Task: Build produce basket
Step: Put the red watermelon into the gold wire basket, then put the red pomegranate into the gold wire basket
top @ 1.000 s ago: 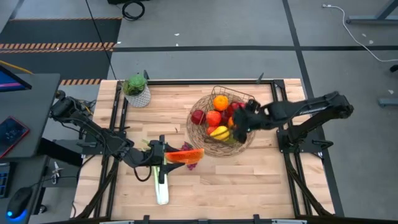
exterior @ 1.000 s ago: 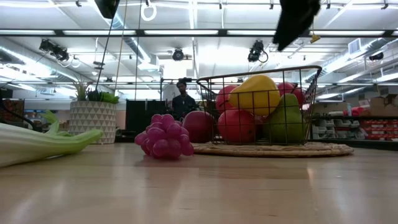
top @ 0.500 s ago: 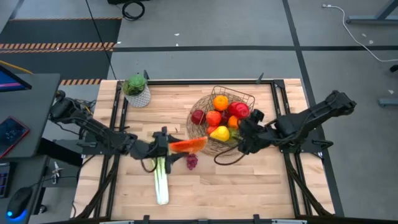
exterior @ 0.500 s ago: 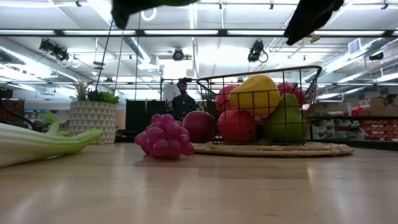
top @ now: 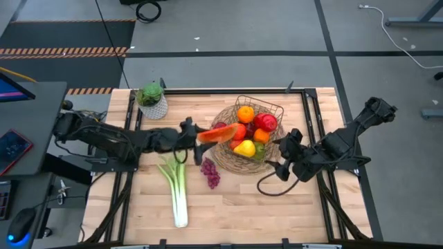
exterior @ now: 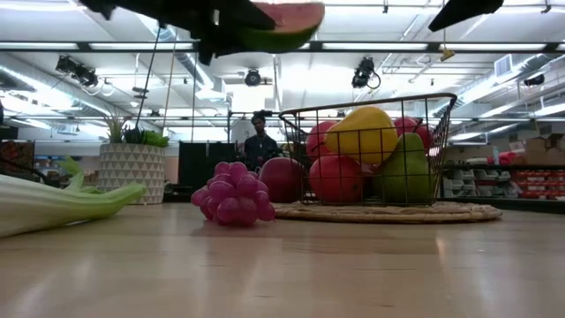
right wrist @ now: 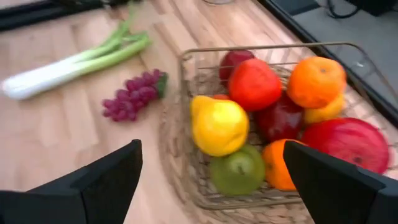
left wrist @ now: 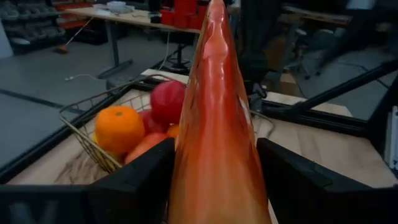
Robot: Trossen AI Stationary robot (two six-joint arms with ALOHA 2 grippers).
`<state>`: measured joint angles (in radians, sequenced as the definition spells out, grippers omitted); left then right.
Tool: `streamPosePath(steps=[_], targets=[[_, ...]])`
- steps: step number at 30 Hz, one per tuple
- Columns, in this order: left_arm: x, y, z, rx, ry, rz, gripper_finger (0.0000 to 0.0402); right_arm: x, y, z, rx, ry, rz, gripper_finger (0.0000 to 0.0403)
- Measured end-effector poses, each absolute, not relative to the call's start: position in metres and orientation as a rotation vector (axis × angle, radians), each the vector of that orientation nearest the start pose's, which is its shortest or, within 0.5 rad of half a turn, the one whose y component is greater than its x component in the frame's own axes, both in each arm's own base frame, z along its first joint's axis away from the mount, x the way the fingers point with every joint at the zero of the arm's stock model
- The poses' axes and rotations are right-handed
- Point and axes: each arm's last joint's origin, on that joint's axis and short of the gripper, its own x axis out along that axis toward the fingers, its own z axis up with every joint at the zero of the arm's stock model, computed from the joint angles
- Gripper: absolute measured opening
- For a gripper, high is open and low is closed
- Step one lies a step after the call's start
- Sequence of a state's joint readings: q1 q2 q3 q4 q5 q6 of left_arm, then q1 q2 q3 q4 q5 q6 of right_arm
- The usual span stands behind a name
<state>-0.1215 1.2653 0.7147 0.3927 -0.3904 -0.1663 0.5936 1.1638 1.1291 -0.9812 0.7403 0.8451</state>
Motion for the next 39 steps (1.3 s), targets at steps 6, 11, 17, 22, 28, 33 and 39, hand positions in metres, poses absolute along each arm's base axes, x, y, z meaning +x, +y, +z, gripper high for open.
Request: streamPosePath(steps=[6,11,17,22,28,33,39], targets=[[0.298,0.008,0.278,-0.127,0.236,0.31,0.0229,0.187,0.112,0.32,0.173,0.644,-0.4,0.0393],[0.329,0.024,0.282,-0.1,0.392,0.284,0.0229,0.187,0.117,0.321,0.169,0.618,-0.391,0.0393],[0.369,0.03,0.282,-0.043,0.499,0.263,0.025,0.178,0.128,0.322,0.142,0.614,-0.337,0.0393],[0.395,0.036,0.279,-0.025,0.543,0.27,0.027,0.167,0.133,0.326,0.111,0.599,-0.284,0.0393],[0.408,0.044,0.265,-0.003,0.637,0.28,0.0275,0.153,0.139,0.334,0.124,0.556,-0.222,0.0393],[0.406,0.044,0.263,0.012,0.675,0.276,0.0288,0.148,0.144,0.336,0.107,0.516,-0.215,0.0393],[0.372,0.031,0.286,0.032,0.818,0.228,0.0308,0.15,0.149,0.337,0.131,0.492,-0.194,0.0393]])
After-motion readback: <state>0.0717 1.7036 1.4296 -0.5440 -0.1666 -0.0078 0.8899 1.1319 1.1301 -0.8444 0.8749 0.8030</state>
